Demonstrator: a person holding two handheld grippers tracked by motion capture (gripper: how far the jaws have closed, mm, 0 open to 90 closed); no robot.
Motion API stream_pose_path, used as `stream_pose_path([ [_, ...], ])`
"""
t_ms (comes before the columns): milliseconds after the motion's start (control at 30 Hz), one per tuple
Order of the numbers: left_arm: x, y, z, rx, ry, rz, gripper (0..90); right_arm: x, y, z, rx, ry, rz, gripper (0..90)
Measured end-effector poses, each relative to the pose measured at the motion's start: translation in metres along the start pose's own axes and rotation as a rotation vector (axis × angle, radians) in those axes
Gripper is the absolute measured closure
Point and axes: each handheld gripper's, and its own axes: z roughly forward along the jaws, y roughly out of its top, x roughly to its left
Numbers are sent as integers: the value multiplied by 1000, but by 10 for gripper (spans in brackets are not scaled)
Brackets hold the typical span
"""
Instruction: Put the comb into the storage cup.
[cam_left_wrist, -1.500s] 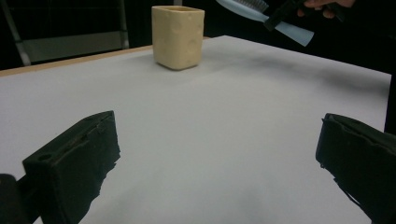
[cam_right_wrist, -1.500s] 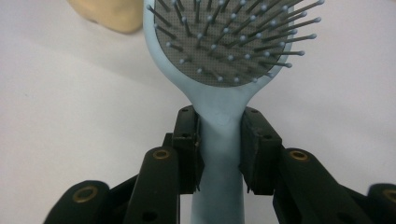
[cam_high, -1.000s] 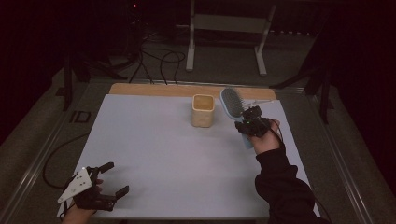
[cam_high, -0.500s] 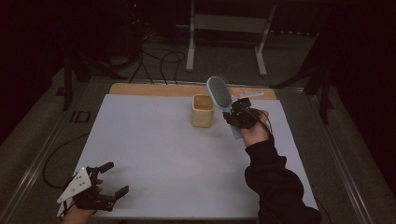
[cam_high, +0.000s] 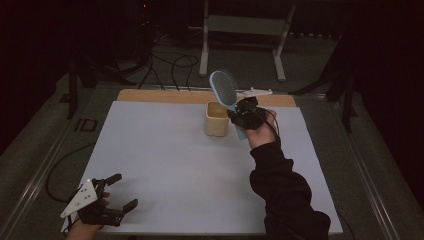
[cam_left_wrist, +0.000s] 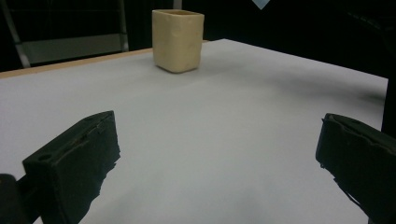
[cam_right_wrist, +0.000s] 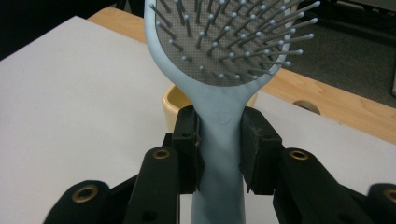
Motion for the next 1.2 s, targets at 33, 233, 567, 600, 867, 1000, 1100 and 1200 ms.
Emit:
stream_pose_path([
  [33,0,0,0,-1,0,-2,0,0,0,0,0,0,0,703],
  [233,0,0,0,-2,-1,-2,0,3,6,5,-51,-5,-1,703],
  [567,0,0,0,-2,0,-4,0,6,18,13,-79,-4,-10,703],
  [600,0,0,0,-3,-1,-4,0,7,19,14,-84,-1,-11,704],
  [867,1,0,-1,-5,-1,-5,0,10,28,19,-147,20,-30,703],
  [1000,1,0,-1,-5,-2,-4,0,11,31,21,-160,22,-43,703],
  [1100,1,0,-1,-5,-3,-5,0,8,33,22,-180,47,-32,703],
  [1200,1,0,-1,-6,-2,-7,0,5,37,24,-196,58,-28,703],
])
